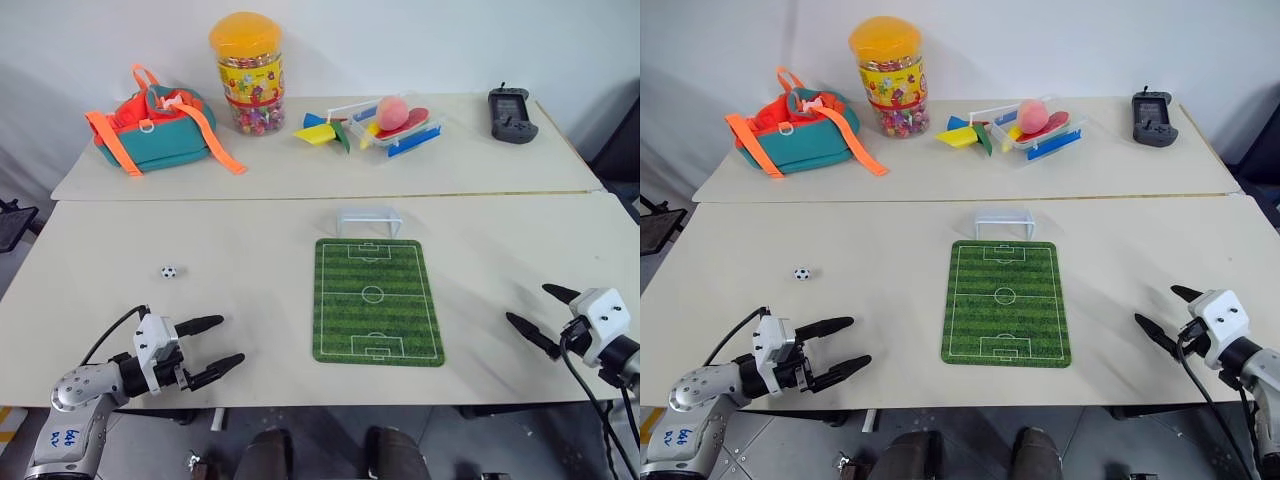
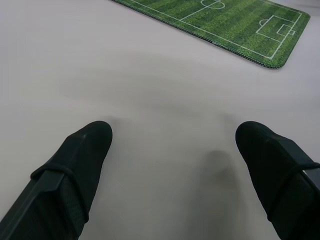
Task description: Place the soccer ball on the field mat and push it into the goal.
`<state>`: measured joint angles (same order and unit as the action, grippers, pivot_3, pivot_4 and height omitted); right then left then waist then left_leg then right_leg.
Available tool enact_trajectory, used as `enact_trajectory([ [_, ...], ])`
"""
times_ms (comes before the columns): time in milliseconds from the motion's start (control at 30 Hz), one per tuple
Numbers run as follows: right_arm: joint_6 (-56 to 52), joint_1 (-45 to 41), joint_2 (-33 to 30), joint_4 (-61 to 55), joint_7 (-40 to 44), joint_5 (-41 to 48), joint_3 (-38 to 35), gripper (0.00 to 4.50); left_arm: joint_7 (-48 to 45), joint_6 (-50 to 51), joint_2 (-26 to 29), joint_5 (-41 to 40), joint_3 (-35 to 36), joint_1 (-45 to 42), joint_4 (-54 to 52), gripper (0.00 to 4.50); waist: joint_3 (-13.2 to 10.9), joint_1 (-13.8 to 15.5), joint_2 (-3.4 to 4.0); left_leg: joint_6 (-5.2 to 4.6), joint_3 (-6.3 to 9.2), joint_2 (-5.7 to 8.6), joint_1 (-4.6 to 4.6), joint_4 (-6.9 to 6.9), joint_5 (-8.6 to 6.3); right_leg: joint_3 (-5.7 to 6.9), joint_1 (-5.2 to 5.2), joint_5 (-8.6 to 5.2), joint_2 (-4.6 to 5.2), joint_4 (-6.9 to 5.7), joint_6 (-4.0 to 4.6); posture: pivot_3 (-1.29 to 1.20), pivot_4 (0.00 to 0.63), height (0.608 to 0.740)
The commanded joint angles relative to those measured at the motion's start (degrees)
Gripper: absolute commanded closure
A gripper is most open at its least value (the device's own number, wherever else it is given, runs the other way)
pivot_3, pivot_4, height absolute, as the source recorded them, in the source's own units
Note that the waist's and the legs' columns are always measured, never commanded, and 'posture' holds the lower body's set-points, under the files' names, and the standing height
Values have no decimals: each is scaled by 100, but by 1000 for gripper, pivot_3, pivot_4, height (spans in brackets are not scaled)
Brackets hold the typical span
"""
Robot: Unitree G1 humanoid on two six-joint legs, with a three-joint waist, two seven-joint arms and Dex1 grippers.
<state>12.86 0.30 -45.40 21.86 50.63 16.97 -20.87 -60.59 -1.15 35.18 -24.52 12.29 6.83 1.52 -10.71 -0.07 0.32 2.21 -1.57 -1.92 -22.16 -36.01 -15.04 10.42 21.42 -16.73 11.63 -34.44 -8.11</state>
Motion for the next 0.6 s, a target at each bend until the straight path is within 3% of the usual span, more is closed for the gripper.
enact_trajectory([
  [33,101,7,-6,11,25,36,-98,0,-73,-142,39,-33,53,-73,-11,51,0,0,0,0,-1,0,0,0,0,0,1,0,0,0,0,0,150,740],
  [200,75,21,-24,34,72,78,-118,0,272,65,96,88,103,-15,-226,51,-1,0,-1,-1,-3,0,0,-1,0,-4,2,1,0,-1,-1,0,150,740],
  [467,257,-42,60,26,186,201,-161,0,1128,799,-96,-377,463,90,-1314,51,-5,1,-9,-1,-5,0,1,-5,-1,-9,2,3,0,-5,-3,0,150,740],
  [600,221,-45,48,-1,342,290,-151,0,2351,1305,-326,-347,841,-407,-1494,51,-6,4,-10,-1,-6,-1,2,-6,0,-12,2,4,0,-7,-4,0,150,740],
])
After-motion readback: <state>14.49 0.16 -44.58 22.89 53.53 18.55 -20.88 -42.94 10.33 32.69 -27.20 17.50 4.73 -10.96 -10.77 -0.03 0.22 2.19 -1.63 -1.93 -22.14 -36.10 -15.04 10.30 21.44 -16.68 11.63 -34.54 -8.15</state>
